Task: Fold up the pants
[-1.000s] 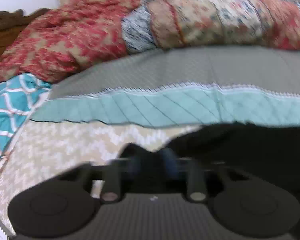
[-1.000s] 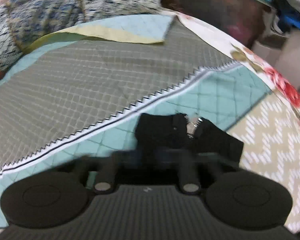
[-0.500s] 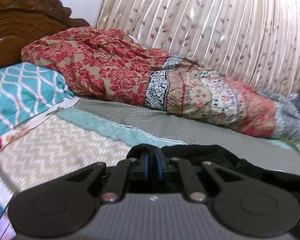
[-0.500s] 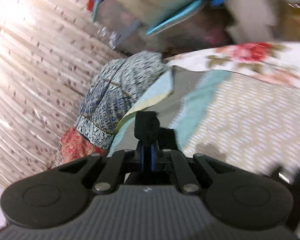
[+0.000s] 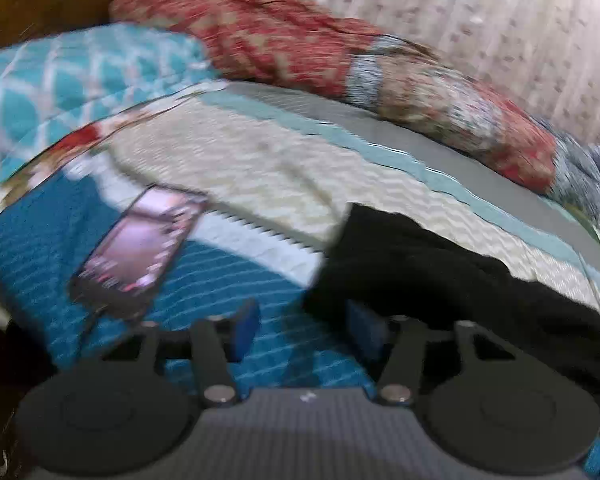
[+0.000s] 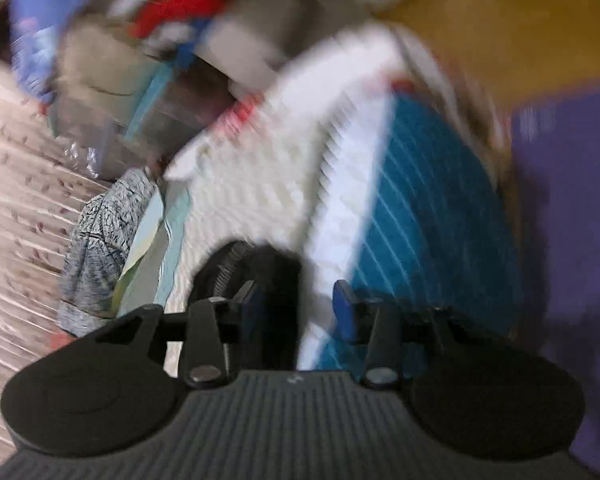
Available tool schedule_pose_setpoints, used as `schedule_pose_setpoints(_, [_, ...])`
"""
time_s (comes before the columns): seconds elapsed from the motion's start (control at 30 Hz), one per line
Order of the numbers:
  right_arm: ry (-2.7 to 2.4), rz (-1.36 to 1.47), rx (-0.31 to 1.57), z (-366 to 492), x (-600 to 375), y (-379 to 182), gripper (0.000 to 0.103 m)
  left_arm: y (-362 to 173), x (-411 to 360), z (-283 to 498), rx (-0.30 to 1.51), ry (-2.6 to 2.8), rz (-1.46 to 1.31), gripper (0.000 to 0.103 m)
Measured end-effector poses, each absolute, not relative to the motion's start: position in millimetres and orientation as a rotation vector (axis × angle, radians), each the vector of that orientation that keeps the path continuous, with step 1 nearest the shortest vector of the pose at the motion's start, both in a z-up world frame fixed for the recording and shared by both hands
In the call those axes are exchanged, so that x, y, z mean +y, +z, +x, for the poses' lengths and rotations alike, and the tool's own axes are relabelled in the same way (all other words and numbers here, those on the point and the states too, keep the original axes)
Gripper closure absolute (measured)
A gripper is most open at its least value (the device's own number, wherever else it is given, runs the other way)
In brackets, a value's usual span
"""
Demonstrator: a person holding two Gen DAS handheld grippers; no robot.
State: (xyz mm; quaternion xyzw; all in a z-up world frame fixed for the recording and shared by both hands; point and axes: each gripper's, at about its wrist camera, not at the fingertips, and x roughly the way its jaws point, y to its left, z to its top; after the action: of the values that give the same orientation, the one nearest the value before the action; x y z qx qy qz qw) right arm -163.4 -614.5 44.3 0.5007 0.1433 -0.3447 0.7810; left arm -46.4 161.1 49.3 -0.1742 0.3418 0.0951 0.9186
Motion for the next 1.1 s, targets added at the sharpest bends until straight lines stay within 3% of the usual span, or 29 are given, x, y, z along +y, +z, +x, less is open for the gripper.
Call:
schedule_pose_setpoints(0.13, [-0.559,0.844,0.314,-128.7,-563.8,81.9,0.058,53.5,198.8,-59.4,0.68,0.253,-0.569,0.037])
schedule_pose_setpoints(0.17, [-0.48,0.791,0.337,-116.4,-547.2,88.0,0.058,53.8,206.5,-58.7,0.677,0.249,-0.628,0.031])
schedule_pose_setpoints(0.27, [-0.178,0.654,0.494,-63.5,-477.2,92.5,0.058,54.1,211.5,-50.1,0.674,0.218,-0.688,0.027])
schedule_pose_setpoints(0.37, [0.168,0.537,0.66,-13.6,-376.8,85.6,0.057,49.4,200.2,-28.1,0.732,0.104,-0.746,0.007])
schedule_pose_setpoints(0.4, [0.276,0.5,0.703,-1.9,-343.1,82.1,0.056,46.3,196.2,-20.2,0.756,0.067,-0.764,0.006])
schedule_pose_setpoints(0.47, [0.44,0.408,0.759,14.8,-282.4,77.3,0.046,40.2,186.3,-5.9,0.801,0.039,-0.766,0.006])
schedule_pose_setpoints(0.53, [0.586,0.27,0.784,23.2,-220.2,73.6,0.033,35.1,179.0,2.5,0.813,0.031,-0.761,0.014])
schedule_pose_setpoints(0.6, [0.681,0.108,0.817,43.6,-166.2,64.8,0.027,30.6,176.1,9.6,0.827,0.004,-0.786,0.036])
schedule_pose_setpoints(0.63, [0.699,0.023,0.836,46.0,-147.3,57.3,0.029,28.7,175.4,11.4,0.829,0.004,-0.795,0.042])
schedule_pose_setpoints(0.67, [0.696,-0.06,0.859,50.0,-132.3,48.3,0.043,29.0,174.8,12.0,0.826,0.008,-0.789,0.052])
schedule_pose_setpoints(0.7, [0.693,-0.141,0.89,51.2,-120.0,39.7,0.062,30.0,173.9,12.6,0.823,0.013,-0.774,0.056])
schedule_pose_setpoints(0.73, [0.694,-0.195,0.911,52.8,-112.8,34.1,0.095,31.6,174.0,12.3,0.82,0.007,-0.763,0.057])
schedule_pose_setpoints(0.93, [0.797,-0.111,0.893,9.9,-144.2,52.0,0.096,43.3,175.9,-12.9,0.775,-0.071,-0.744,0.06])
schedule_pose_setpoints(1.03, [0.824,-0.105,0.954,-6.4,-150.6,38.0,0.096,27.5,170.0,-19.1,0.844,-0.045,-0.688,0.052])
schedule_pose_setpoints(1.1, [0.784,-0.148,0.974,-10.9,-147.7,21.9,0.09,18.5,164.5,-23.3,0.892,-0.005,-0.633,0.046])
